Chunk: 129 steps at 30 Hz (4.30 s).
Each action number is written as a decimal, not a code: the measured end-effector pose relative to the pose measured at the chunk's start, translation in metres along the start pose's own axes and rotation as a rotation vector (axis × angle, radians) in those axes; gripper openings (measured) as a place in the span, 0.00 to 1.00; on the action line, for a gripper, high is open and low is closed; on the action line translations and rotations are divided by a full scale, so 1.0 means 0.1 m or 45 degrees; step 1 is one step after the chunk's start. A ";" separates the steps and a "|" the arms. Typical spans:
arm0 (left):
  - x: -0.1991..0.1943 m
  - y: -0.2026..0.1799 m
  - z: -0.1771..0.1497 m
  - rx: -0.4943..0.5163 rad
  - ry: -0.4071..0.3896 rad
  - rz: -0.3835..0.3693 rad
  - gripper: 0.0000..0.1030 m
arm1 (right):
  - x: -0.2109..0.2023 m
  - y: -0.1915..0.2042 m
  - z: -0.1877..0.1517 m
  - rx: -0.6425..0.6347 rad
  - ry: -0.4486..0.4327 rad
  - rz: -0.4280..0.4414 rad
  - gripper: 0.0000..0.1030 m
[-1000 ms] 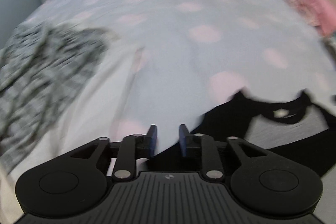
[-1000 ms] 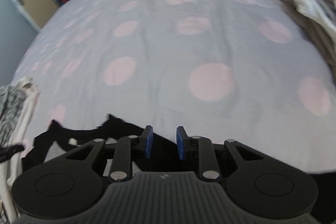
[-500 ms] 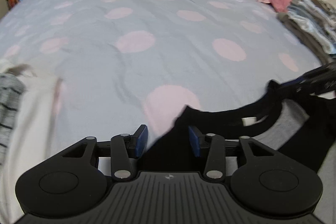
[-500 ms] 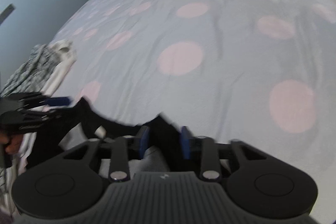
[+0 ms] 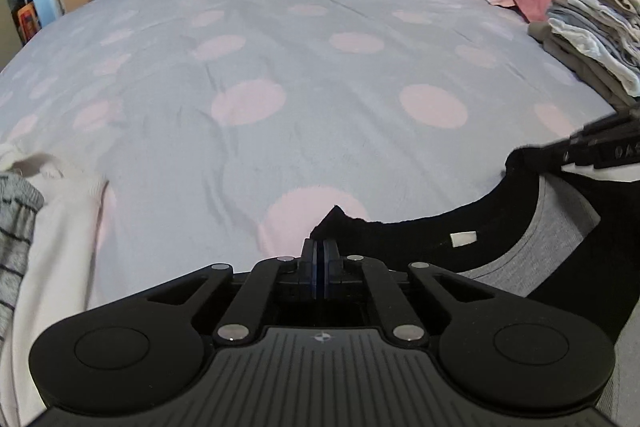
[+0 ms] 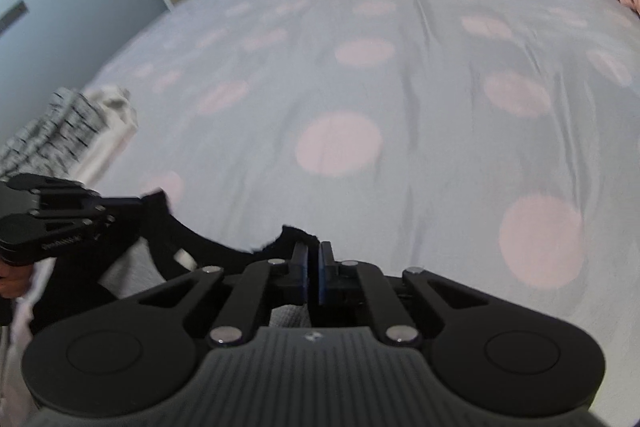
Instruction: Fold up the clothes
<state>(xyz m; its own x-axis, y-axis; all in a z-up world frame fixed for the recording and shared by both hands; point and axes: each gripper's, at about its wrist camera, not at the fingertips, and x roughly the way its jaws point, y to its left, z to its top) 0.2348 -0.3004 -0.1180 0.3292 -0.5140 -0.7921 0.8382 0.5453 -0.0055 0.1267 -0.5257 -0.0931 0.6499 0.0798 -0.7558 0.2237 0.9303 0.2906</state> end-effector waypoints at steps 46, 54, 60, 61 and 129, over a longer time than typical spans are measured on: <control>-2.25 -0.28 -0.85 -0.357 -0.176 0.412 0.67 | -4.14 -2.02 -2.05 1.049 -0.544 -0.866 0.68; -2.10 -0.33 -0.83 -0.324 -0.136 0.394 0.67 | -4.05 -2.32 -2.22 1.199 -0.539 -0.831 0.48; -2.03 -0.38 -0.81 -0.325 -0.137 0.360 0.66 | -3.91 -2.42 -2.22 1.238 -0.504 -0.825 0.19; -2.03 -0.39 -0.81 -0.326 -0.137 0.352 0.66 | -3.91 -2.41 -2.22 1.235 -0.509 -0.833 0.18; -0.78 -0.59 -0.64 -0.492 0.221 -0.037 0.50 | -1.55 0.46 -0.66 0.388 0.028 -0.323 0.36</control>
<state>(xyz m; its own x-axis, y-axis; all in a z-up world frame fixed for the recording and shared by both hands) 0.1319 -0.2500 -0.0948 0.2021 -0.4318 -0.8791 0.6103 0.7575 -0.2318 -0.0120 -0.4716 -0.0014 0.5312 -0.1285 -0.8374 0.5829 0.7727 0.2512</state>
